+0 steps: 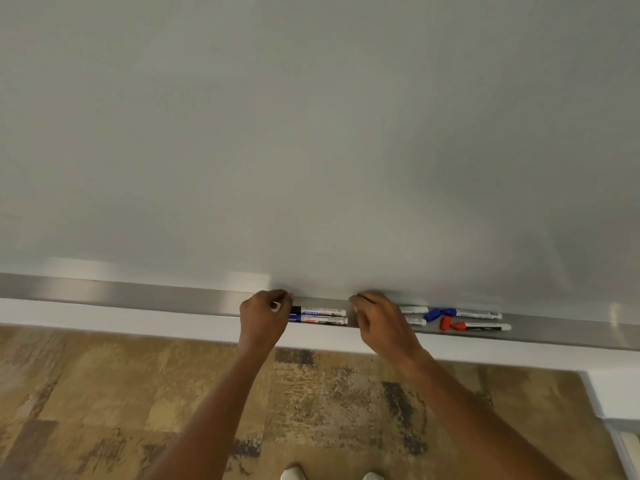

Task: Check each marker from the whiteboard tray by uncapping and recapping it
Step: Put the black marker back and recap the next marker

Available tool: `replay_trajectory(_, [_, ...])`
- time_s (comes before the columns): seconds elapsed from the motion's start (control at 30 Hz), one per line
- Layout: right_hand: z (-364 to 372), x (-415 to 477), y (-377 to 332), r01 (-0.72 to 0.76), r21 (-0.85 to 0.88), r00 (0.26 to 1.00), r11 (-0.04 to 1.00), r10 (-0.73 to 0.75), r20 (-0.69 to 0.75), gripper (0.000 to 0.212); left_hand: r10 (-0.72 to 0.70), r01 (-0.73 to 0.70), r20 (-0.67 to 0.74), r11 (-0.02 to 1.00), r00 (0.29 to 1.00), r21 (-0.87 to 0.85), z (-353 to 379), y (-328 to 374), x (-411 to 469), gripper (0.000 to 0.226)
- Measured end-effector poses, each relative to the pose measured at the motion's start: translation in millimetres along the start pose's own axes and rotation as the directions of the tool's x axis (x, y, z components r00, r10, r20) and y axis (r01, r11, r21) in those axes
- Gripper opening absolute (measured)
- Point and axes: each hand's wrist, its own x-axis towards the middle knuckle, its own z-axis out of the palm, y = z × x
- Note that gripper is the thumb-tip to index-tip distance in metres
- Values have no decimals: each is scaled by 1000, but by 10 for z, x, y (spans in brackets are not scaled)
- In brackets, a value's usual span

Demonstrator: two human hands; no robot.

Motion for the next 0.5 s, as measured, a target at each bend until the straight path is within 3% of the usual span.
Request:
replay_trajectory(0.13, [-333,-206,348,-81,1,996,997,81,-26,29,173,-170,41,983,984,-65,44,219,-71,13])
replay_trajectory(0.3, [-523,-407,614,-134,-58,990,989,131,-51,27,346,-346,138,938,928,-28,255,462,-148,18])
replay_trajectory(0.5, [-436,-573,712,-142,-125,990,982,139,-32,24,381,-439,380,896,843,75,678,657,-329,36])
